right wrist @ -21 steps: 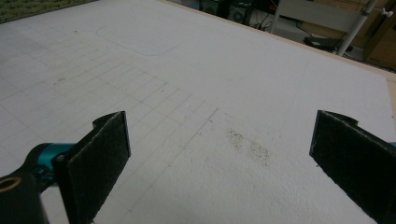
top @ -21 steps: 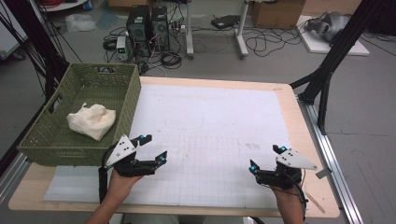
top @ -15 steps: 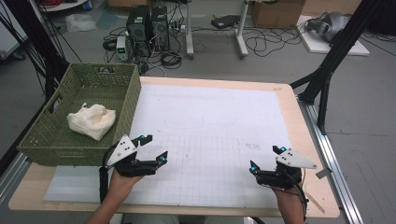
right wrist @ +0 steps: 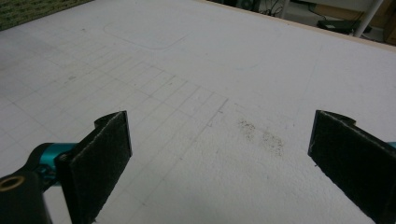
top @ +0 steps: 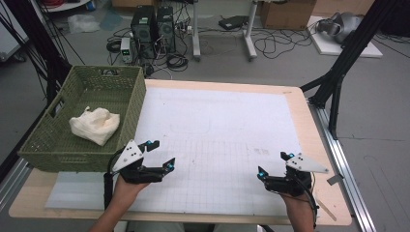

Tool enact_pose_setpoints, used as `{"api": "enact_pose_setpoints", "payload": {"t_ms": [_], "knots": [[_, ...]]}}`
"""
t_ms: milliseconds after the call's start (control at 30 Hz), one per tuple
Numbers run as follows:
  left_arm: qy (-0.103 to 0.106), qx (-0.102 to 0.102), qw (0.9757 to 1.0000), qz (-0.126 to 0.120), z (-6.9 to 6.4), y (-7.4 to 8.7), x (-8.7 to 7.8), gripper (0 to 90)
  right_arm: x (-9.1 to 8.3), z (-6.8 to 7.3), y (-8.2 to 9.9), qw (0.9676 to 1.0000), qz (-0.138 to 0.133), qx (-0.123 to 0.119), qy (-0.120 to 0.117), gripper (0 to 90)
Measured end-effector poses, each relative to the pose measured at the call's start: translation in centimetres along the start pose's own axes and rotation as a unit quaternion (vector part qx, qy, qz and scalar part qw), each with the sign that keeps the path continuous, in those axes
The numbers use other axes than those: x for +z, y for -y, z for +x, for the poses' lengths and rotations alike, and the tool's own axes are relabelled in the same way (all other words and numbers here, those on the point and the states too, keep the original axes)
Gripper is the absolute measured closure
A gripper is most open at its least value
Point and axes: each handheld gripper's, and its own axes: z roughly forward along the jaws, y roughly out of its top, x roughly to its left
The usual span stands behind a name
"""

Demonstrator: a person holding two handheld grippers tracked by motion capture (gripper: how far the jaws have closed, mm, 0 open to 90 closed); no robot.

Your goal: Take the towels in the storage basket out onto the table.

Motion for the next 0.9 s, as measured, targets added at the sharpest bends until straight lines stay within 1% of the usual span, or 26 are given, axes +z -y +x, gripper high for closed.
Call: {"api": "enact_pose_setpoints", "payload": {"t_ms": [33,67,133,267,333,467,567,667,833,900], "knots": [[0.001,0.001,1.0,0.001,0.0,0.0,0.0,17.8,0.0,0.0,0.0,1.0,0.0,0.0,0.0,5.3],[0.001,0.0,1.0,0.001,0.0,-0.1,-0.1,17.8,0.0,0.1,-0.1,1.0,-0.003,-0.008,0.002,5.3],[0.0,0.0,1.0,0.001,0.0,-0.2,-0.1,17.8,0.0,0.2,-0.1,0.9999,-0.005,-0.014,0.004,5.2],[0.0,-0.004,1.0,0.0,0.0,-0.7,-0.4,17.9,-0.1,0.2,-0.2,0.9998,-0.01,-0.014,0.004,5.3],[0.001,-0.003,1.0,-0.001,0.0,-0.9,-0.5,18.0,-0.1,0.2,-0.2,0.9999,-0.012,-0.011,0.005,5.2],[0.002,-0.012,0.9999,-0.003,0.4,-1.5,-0.7,18.1,-0.2,0.2,-0.2,0.9999,-0.014,-0.01,0.003,5.2],[-0.002,-0.011,0.9999,-0.006,0.6,-2.3,-1.2,18.1,-0.1,0.3,-0.3,0.9998,-0.013,-0.012,0.002,5.3],[-0.004,-0.015,0.9998,-0.013,1.1,-3.3,-1.8,18.1,-0.1,0.3,-0.2,0.9998,-0.012,-0.014,0.003,5.2],[-0.009,-0.016,0.9996,-0.023,2.1,-4.9,-3.0,18.1,-0.1,0.4,-0.3,0.9999,-0.011,-0.012,0.003,5.2],[-0.009,-0.017,0.9996,-0.022,2.7,-5.4,-3.5,18.1,0.0,0.4,-0.2,0.9998,-0.012,-0.013,0.003,5.2]]}}
